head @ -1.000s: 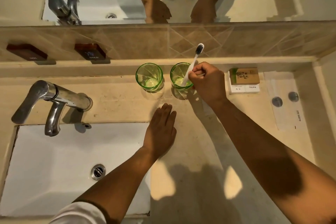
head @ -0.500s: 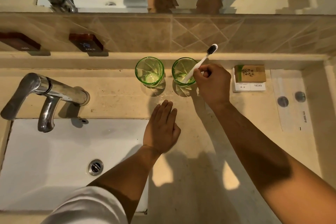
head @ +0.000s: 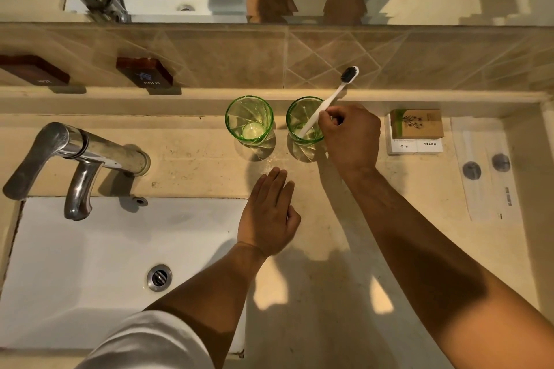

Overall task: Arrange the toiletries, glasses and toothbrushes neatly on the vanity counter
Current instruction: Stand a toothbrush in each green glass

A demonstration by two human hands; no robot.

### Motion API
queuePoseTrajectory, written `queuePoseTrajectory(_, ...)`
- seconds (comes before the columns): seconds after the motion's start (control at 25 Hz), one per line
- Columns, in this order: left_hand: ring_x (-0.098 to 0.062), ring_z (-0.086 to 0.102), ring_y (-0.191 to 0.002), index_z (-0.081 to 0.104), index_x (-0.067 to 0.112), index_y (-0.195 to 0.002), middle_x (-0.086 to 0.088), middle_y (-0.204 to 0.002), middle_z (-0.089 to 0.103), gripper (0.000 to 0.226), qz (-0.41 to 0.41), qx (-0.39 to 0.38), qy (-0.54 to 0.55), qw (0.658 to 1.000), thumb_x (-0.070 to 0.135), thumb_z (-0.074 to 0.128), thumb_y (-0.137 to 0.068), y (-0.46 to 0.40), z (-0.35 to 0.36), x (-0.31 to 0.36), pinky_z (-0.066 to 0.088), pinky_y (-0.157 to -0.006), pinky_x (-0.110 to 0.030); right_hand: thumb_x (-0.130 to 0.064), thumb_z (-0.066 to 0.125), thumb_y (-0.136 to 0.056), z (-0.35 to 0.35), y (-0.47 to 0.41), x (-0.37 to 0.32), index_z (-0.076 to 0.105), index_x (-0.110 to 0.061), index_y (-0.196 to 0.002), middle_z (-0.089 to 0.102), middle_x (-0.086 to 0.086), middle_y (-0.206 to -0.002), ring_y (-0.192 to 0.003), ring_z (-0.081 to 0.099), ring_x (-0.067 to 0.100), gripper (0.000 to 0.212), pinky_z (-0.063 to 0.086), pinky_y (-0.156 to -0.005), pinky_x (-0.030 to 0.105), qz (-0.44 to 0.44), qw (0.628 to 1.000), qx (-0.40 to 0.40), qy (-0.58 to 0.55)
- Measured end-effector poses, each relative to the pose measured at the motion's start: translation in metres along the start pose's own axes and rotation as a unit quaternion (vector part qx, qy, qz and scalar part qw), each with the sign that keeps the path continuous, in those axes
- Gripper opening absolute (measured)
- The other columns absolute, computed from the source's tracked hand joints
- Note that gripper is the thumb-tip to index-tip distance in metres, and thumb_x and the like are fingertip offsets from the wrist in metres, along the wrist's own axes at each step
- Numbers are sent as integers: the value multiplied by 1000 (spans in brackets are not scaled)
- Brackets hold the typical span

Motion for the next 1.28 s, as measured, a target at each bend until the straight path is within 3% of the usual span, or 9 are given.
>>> queuePoseTrajectory(0.2, -35, 45, -142, 61, 2, -131, -20, -144, 56, 47, 7, 13, 8, 1000, 22, 52, -89, 0, -1, 0, 35, -119, -49, -30, 64, -90, 0, -1, 3, 81, -18, -83, 75, -3, -74, -62, 63, 9, 22, 37, -57, 13, 44, 999, -6, -6)
queuePoseTrajectory(0.4, -35, 44, -142, 61, 1, -130, -21, -144, 56, 48, 8, 19, 12, 1000, 20, 54, -86, 0, -2, 0, 33, -121, -49, -30, 63, -88, 0, -1, 4, 78, -17, -79, 66, -6, -65, -50, 52, 4, 22, 28, -50, 10, 53, 998, -12, 13)
queuePoseTrajectory(0.6, -35, 45, -142, 61, 2, -130, -20, -144, 56, 49, 4, 16, 12, 1000, 22, 54, -86, 0, -2, 0, 33, -121, -47, -28, 65, -86, -7, 1, 4, 76, -18, -80, 72, -6, -73, -65, 63, 9, 16, 40, -60, 15, 48, 998, 2, -31)
queuePoseTrajectory(0.76, -36, 46, -141, 62, 1, -128, -21, -142, 57, 48, 9, 22, 14, 1000, 20, 55, -85, 0, -4, 1, 35, -119, -49, -33, 69, -84, -17, -5, 13, 68, -22, -76, 63, -14, -64, -62, 61, 3, 13, 45, -64, 15, 81, 993, 30, -75)
queuePoseTrajectory(0.88, -37, 46, -141, 63, 0, -128, -21, -141, 58, 47, 10, 19, 9, 1000, 20, 55, -86, 0, -4, 1, 37, -118, -49, -32, 68, -87, -15, -11, 12, 68, -21, -76, 66, -10, -67, -66, 63, 7, 16, 50, -69, 22, 68, 996, 25, -60)
queuePoseTrajectory(1.2, -36, 47, -141, 64, 0, -128, -22, -141, 59, 47, 7, 11, 9, 1000, 19, 57, -85, 0, -4, 1, 36, -119, -49, -32, 66, -88, -14, -10, 11, 71, -19, -78, 66, -8, -69, -67, 62, 9, 17, 47, -70, 22, 56, 996, 30, -55)
queuePoseTrajectory(1.28, -38, 47, -140, 64, -1, -127, -23, -140, 59, 46, 13, 9, 5, 1000, 18, 57, -86, -1, -4, 2, 36, -118, -50, -31, 65, -88, -17, -6, 17, 71, -20, -79, 63, -11, -67, -63, 59, 4, 15, 42, -64, 11, 67, 995, 33, -71)
Point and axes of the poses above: each hand's wrist, its own y-axis away from the middle knuckle, its own z-axis out of the palm, x = y × z, the point moved 10 cm from there along -y, towards the middle knuckle
